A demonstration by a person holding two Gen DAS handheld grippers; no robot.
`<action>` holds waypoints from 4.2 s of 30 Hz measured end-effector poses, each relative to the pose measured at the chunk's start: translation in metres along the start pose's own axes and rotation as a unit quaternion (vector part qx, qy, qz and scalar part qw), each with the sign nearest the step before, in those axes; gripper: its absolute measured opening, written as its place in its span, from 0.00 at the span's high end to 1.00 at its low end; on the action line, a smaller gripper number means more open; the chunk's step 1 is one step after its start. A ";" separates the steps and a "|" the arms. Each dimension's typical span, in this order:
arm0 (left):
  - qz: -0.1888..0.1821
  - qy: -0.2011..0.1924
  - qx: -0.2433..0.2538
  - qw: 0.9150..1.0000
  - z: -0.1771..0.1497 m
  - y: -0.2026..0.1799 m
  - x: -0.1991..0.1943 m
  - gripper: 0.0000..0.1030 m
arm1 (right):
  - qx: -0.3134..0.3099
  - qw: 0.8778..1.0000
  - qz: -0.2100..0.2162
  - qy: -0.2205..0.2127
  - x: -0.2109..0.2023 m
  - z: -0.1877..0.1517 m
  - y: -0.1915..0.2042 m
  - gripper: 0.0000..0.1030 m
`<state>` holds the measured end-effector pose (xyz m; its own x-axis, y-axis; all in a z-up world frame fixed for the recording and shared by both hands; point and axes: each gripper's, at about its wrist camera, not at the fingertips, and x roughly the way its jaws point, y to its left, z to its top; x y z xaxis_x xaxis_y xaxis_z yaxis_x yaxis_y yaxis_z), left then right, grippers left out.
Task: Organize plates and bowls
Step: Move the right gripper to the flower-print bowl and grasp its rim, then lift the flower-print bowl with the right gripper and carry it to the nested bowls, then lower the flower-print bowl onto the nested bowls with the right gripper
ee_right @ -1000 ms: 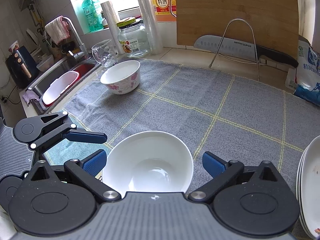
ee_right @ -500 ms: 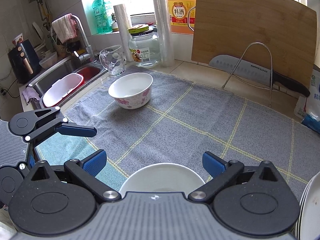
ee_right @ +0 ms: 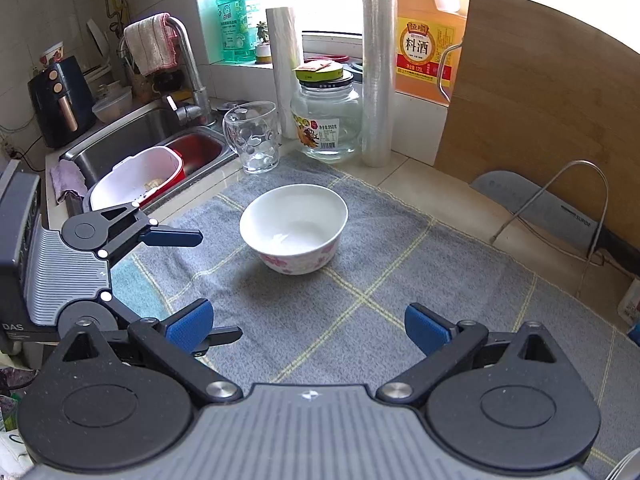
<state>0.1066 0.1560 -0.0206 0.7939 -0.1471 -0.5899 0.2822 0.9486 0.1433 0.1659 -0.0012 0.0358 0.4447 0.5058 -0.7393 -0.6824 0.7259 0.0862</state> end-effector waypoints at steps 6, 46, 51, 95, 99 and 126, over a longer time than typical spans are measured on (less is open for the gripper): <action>0.005 0.001 -0.008 1.000 0.001 0.021 0.027 0.07 | 0.009 1.000 0.019 0.013 0.039 0.034 -0.004 0.00; -0.036 -0.006 -0.026 0.999 0.014 0.048 0.069 0.12 | 0.022 0.994 0.060 0.085 0.163 0.082 -0.023 0.28; -0.039 -0.008 -0.009 0.999 0.019 0.045 0.062 0.12 | 0.015 0.995 0.061 0.078 0.152 0.081 -0.021 0.28; -0.134 -0.014 0.065 0.989 0.032 -0.083 -0.053 0.12 | 0.025 0.999 0.027 0.007 -0.048 -0.035 -0.013 0.27; -0.152 -0.014 0.075 0.985 0.038 -0.098 -0.056 0.12 | 0.037 0.999 0.015 0.005 -0.065 -0.050 -0.022 0.27; -0.203 0.031 0.092 0.974 0.031 -0.139 -0.029 0.12 | 0.098 0.995 -0.004 0.030 -0.076 -0.107 -0.049 0.27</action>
<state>0.0615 0.0195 0.0014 0.5643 -0.4773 -0.6736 0.6630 0.7482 0.0253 0.1031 -0.1254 0.0164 0.4106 0.4748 -0.7784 -0.5495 0.8101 0.2042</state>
